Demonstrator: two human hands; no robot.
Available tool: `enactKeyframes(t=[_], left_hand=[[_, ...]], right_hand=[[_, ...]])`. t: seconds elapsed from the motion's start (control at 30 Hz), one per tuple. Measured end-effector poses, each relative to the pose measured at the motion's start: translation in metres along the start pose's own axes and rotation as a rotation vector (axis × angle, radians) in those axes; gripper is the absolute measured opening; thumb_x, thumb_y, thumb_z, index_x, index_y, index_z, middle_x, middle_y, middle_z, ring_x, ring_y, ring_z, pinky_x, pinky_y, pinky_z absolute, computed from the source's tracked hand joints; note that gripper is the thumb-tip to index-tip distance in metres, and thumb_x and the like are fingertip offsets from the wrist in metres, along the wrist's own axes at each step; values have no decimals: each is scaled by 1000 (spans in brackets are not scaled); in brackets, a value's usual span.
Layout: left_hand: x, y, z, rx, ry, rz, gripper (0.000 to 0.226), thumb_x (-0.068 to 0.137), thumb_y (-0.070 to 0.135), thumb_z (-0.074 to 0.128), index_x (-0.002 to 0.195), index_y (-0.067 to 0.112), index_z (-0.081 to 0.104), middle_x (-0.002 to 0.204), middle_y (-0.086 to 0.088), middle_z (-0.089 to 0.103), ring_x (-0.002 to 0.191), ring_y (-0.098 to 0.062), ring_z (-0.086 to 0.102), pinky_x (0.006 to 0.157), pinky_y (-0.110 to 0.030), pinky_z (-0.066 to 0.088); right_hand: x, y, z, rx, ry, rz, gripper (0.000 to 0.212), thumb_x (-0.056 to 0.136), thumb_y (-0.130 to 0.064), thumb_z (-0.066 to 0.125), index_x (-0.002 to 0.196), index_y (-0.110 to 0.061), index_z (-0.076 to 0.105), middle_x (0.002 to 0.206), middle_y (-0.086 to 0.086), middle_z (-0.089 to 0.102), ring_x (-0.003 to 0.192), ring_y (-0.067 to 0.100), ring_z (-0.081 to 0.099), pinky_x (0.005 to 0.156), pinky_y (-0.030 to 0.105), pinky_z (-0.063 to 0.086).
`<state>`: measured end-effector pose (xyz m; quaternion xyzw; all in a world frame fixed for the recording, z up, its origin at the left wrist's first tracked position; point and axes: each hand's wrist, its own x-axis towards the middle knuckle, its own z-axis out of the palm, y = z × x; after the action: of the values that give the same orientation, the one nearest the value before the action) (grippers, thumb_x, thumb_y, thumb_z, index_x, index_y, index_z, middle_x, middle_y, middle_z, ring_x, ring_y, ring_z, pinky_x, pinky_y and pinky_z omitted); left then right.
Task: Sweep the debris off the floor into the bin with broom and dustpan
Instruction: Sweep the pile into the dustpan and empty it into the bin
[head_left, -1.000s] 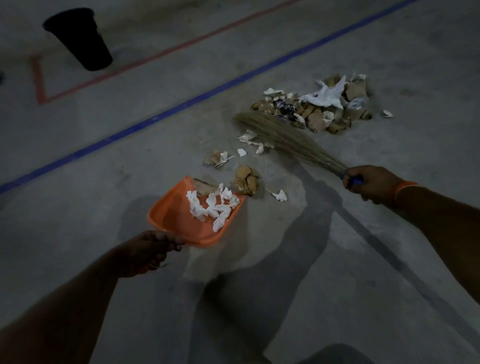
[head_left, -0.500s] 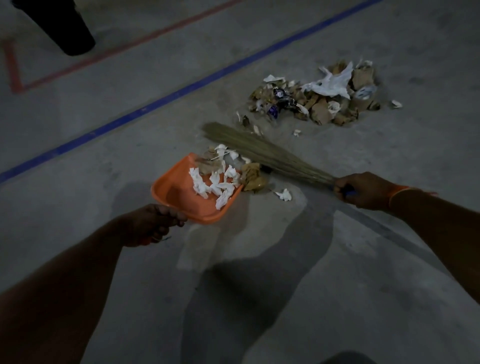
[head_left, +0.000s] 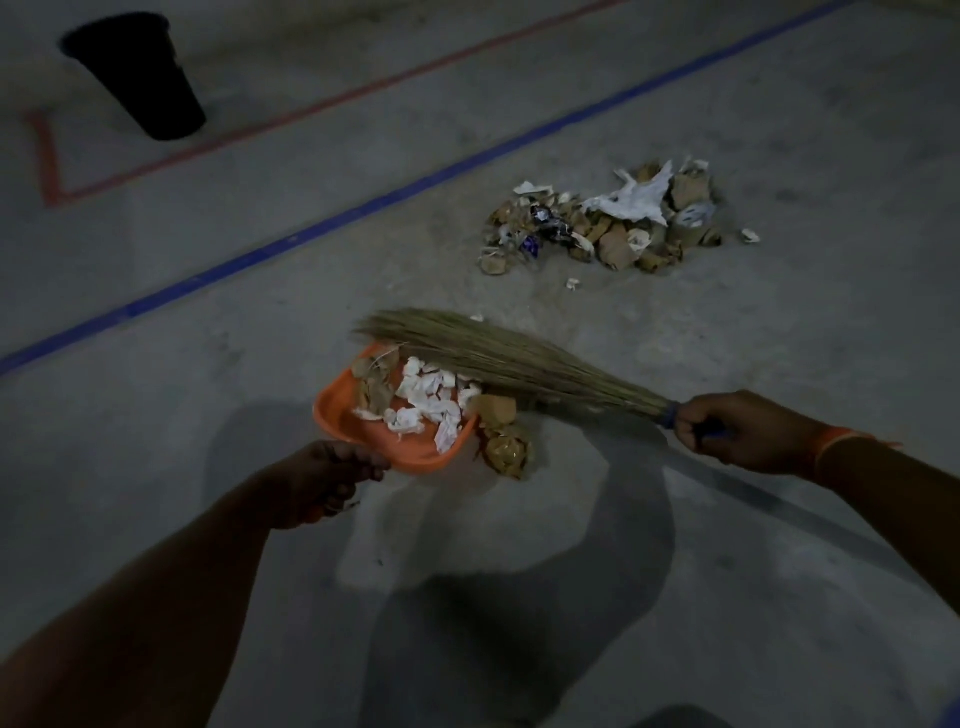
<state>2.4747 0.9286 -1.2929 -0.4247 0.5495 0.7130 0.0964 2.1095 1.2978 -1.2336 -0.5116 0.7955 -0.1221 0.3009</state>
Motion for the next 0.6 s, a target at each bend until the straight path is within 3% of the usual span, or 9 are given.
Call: enactKeyframes(t=[0.17,0.3,0.47,0.6], left_hand=[[-16,-18,12,-2,-2,23,24,100,-3,48,109,-3,70,90,-10,70,46,-9,43,38,-19,34],[-34,-38,11,32,15,43,23,100,1,51,108,-1,72,88,-14,65,46,-10,40,41,-19,32],[-80,-67,1,46,87,68,23,101,5,50,108,-2,70,67,-11,47,45,-13,32,42,-19,25],[-121,-101,-3,35,119,11,22,100,3,50,107,-3,70,61,-9,40,44,-11,30,42,-17,21]], right_hand=[[-41,8,2,71,50,40,28,85,1,60,75,-25,60,77,-12,61,67,4,58,62,11,45],[-70,19,7,128,87,114,25,85,2,57,79,-22,63,74,-10,63,60,4,57,59,19,50],[-103,25,16,201,135,161,21,87,8,54,83,-11,64,71,-7,63,55,6,57,50,17,47],[-123,31,26,281,142,209,21,90,4,53,84,-13,63,64,1,60,52,9,54,48,22,45]])
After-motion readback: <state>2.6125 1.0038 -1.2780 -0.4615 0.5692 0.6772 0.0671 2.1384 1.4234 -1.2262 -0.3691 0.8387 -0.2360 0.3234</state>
